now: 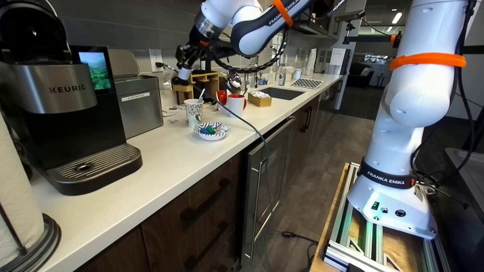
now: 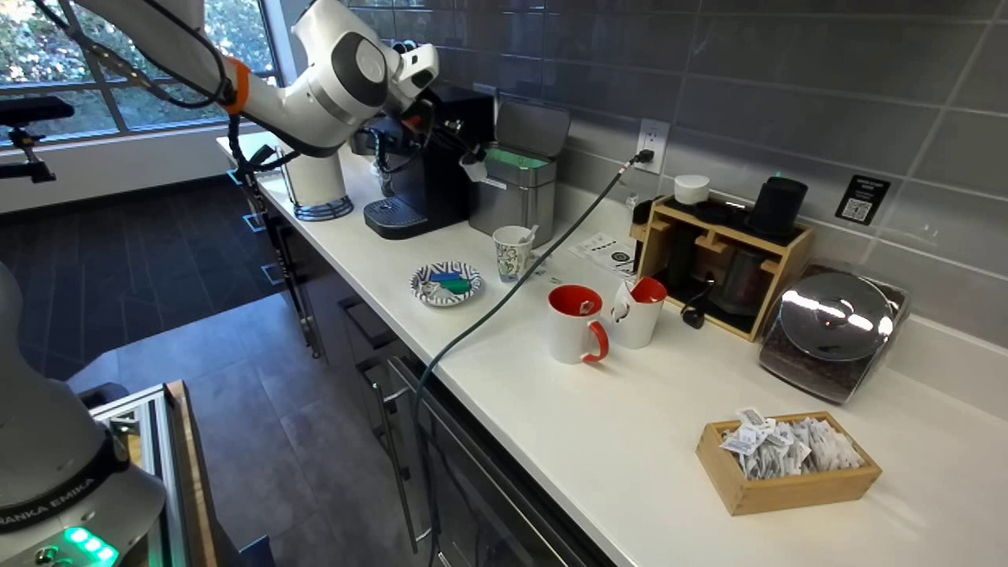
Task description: Pick up the small cup from the coffee marker and put it on the counter
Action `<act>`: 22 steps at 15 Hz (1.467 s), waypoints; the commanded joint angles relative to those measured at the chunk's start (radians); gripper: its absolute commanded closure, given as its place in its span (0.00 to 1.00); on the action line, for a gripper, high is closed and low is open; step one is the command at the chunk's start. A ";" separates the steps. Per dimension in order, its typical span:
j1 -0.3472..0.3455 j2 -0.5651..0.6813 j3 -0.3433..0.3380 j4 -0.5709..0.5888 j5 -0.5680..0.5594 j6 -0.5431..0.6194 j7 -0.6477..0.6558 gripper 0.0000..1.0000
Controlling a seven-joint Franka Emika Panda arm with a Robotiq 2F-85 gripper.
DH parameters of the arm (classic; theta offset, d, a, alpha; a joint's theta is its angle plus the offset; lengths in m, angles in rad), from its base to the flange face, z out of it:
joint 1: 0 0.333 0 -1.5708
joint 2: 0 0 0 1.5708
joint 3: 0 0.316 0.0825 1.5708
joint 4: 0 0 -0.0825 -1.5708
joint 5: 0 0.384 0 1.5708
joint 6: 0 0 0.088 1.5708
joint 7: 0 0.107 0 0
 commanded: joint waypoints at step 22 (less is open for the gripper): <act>0.147 0.432 -0.033 0.439 0.555 -0.483 -0.523 0.72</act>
